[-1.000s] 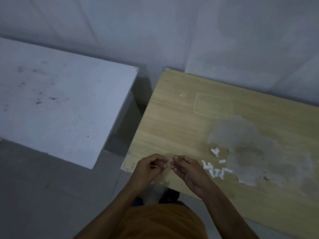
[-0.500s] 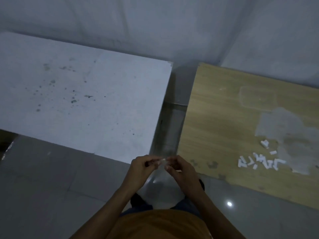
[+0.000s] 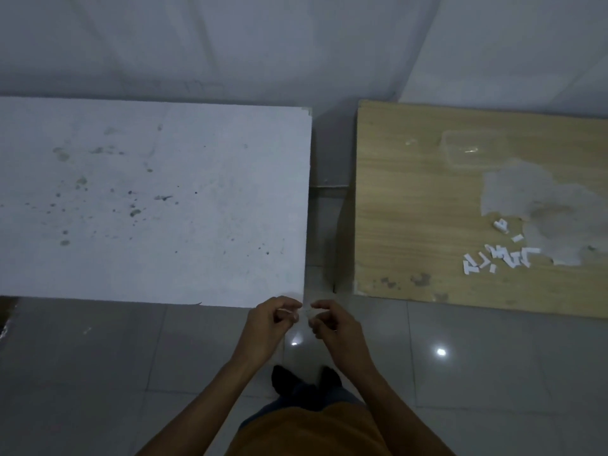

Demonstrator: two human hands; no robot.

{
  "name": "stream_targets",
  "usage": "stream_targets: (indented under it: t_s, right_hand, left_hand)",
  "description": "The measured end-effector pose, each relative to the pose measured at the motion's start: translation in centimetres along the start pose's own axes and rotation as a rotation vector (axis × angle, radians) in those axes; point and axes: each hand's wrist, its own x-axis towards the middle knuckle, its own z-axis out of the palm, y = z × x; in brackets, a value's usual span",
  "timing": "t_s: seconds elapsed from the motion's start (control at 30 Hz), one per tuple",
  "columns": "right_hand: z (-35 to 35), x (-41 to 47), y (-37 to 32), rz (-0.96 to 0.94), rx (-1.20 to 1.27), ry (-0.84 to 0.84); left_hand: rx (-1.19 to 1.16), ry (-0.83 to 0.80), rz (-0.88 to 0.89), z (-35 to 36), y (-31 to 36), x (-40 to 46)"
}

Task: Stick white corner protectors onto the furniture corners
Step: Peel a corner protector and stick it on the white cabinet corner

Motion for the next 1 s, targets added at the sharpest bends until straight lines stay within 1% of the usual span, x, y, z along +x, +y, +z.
stream_targets:
  t_s: [0.17, 0.27, 0.4, 0.53, 0.63, 0.73, 0.83, 0.9, 1.0]
  right_hand:
    - [0.1, 0.5, 1.3, 0.072, 0.133, 0.047]
    - [0.0, 0.6, 2.0, 0.133, 0.234, 0.1]
    - [0.5, 0.6, 2.5, 0.191, 0.325, 0.182]
    - [2.7, 1.1, 2.9, 0.245, 0.413, 0.284]
    - [6.0, 1.7, 3.1, 0.303, 0.498, 0.394]
    - [9.8, 2.7, 3.1, 0.37, 0.63, 0.521]
    - [13.1, 3.3, 3.0, 0.412, 0.741, 0.713]
    - [15.0, 3.6, 2.8, 0.439, 0.811, 0.833]
    - [17.1, 4.0, 2.3, 0.488, 0.877, 0.994]
  left_hand:
    - [0.18, -0.034, 0.144, 1.1, -0.1, 0.9]
    - [0.276, -0.103, 0.198, 1.6, -0.2, 1.9]
    - [0.346, -0.202, 0.245, 1.7, 0.0, 3.5]
    - [0.455, -0.344, 0.324, 0.6, -0.7, 6.1]
    - [0.527, -0.487, 0.414, -0.8, -1.7, 8.4]
    - [0.568, -0.595, 0.516, -2.5, -3.0, 10.4]
    - [0.582, -0.617, 0.583, -4.3, -4.0, 11.7]
    - [0.611, -0.645, 0.672, -5.3, -4.6, 12.5]
    - [0.662, -0.727, 0.824, -6.0, -5.0, 13.6]
